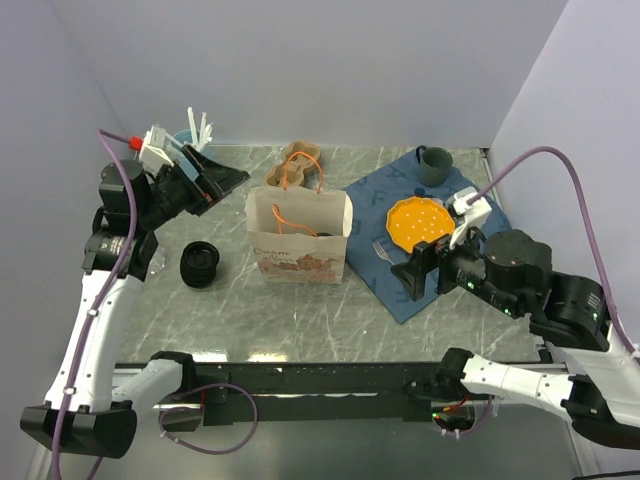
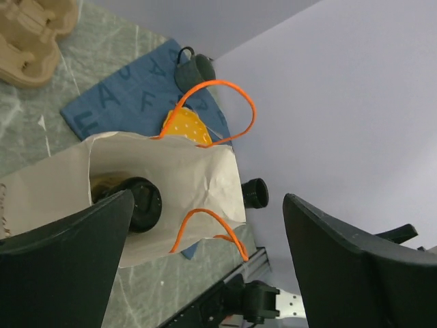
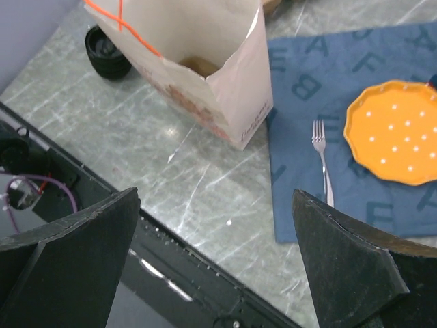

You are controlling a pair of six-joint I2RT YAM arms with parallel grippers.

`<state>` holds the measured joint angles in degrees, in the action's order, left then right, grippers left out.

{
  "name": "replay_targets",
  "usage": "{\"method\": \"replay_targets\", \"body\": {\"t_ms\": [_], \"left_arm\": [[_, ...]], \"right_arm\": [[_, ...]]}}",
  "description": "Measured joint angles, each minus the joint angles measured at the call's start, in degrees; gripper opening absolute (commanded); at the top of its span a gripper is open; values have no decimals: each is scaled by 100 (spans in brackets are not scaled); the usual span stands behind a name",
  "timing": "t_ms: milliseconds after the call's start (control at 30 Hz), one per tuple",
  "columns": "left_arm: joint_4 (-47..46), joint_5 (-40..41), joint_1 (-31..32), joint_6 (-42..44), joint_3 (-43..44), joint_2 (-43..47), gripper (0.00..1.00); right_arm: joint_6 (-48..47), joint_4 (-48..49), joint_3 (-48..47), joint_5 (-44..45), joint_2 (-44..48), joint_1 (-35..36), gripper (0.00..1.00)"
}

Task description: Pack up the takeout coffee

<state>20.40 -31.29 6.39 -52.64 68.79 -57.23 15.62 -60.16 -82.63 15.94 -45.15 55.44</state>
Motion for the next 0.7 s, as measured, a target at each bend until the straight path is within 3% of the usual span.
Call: {"method": "replay_targets", "body": {"t_ms": [233,467,700], "left_arm": [[501,142,2,789,330,260,97],[610,-125,2,968,-509,1550,97],[782,-146,2,1143,-664,2535,97]], "right_arm": [[693,-527,-734,-160,-612,0,100],[1156,-608,-828,-417,-675,0,100],[1303,-564,-826,-472,-675,0,100]]}}
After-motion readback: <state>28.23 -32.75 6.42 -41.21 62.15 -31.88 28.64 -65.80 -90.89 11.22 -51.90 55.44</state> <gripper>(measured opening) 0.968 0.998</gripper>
